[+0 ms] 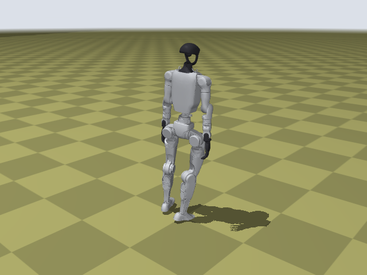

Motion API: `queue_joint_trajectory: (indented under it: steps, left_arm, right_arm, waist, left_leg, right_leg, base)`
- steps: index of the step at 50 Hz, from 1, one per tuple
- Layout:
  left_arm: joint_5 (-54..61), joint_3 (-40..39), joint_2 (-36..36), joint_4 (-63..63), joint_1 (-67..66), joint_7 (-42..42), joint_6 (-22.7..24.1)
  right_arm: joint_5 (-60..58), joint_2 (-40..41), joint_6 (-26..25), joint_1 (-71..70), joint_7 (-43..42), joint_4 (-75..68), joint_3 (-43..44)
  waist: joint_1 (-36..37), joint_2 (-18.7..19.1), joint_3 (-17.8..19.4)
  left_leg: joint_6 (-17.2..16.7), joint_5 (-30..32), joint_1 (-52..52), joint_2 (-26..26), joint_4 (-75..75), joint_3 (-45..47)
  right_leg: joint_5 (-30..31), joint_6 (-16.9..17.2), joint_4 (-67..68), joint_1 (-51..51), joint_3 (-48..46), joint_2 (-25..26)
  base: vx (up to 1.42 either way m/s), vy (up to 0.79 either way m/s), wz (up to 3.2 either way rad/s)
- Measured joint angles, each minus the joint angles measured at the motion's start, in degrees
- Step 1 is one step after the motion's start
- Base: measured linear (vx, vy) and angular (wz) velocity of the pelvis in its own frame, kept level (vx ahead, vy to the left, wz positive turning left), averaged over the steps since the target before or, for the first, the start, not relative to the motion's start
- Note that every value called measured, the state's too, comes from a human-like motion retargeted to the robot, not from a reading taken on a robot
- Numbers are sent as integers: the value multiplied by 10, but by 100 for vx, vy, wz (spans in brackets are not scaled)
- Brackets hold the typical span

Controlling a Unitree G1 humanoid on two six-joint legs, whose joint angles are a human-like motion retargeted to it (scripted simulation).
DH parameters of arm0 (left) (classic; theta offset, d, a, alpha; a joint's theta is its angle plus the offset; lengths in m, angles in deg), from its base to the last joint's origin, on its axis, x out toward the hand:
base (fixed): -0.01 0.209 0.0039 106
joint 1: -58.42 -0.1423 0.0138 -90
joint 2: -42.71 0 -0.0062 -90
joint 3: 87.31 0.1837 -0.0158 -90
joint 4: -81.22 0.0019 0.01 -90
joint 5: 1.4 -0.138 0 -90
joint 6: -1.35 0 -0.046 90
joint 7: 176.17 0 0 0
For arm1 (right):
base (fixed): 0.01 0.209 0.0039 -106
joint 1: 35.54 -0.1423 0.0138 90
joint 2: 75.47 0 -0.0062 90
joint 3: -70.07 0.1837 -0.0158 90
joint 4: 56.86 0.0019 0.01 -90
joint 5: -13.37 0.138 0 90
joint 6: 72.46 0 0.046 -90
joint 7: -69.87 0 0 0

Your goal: Upper body actions

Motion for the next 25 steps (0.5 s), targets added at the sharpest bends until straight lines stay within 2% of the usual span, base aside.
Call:
queue_joint_trajectory:
  steps: [3,6,8,10,13,15,18,23,25]
  left_arm:
    - [-5,-5,4,-2,-12,7,3]
    - [-23,-15,12,-6,-35,17,-2]
    - [-30,-21,17,-9,-48,30,1]
    - [-36,-31,20,-9,-64,41,3]
    - [-39,-43,23,-6,-85,39,0]
    - [-32,-50,25,1,-95,34,-7]
    - [-22,-65,24,16,-111,24,-12]
    - [-3,-94,11,76,-130,1,-11]
    - [-11,-103,7,101,-145,-9,-16]
  right_arm:
    - [15,-5,0,17,-2,-11,17]
    - [35,-13,0,22,-5,-27,24]
    - [45,-20,-3,15,-9,-38,28]
    - [56,-27,-9,13,-10,-40,20]
    - [68,-34,-16,3,-9,-40,-1]
    - [67,-35,-10,-10,-12,-40,-9]
    - [56,-34,2,-22,-8,-32,-25]
    - [19,-27,9,-54,-10,11,-36]
    - [11,-25,20,-62,-7,33,-45]
  waist:
    - [-17,3,-7]
    - [-15,-9,-9]
    - [-7,-26,8]
    - [11,-38,29]
    - [33,-34,69]
    - [57,-34,113]
    - [122,-49,161]
    - [234,-83,274]
    - [263,-96,303]
  left_leg:
    - [-5,-3,-9,12,37,9]
    - [18,22,-37,15,119,40]
    - [57,41,-82,-3,214,15]
    - [54,31,-120,-6,276,32]
    - [33,0,-179,-5,249,48]
    - [57,-35,-253,-13,185,27]
    - [106,-68,-351,2,98,33]
    - [162,-61,-504,67,93,-6]
    - [175,-59,-543,94,94,-21]
  right_leg:
    - [-9,-5,4,1,11,6]
    - [-14,-11,15,-5,38,-4]
    - [-14,-13,25,-1,59,-21]
    - [-13,-16,33,5,74,-32]
    - [-17,-29,37,25,72,-19]
    - [-22,-39,43,44,70,-8]
    - [-24,-52,49,62,76,-14]
    - [-31,-66,89,92,127,-54]
    - [-37,-69,110,94,152,-68]
  base:
    - [-11,-17,-2]
    - [-14,-16,-54]
    - [-13,-4,-73]
    - [-16,-8,-100]
    - [-17,-9,-65]
    - [-25,-16,-38]
    - [-13,-17,-91]
    - [-9,-16,-125]
    - [1,-10,-119]
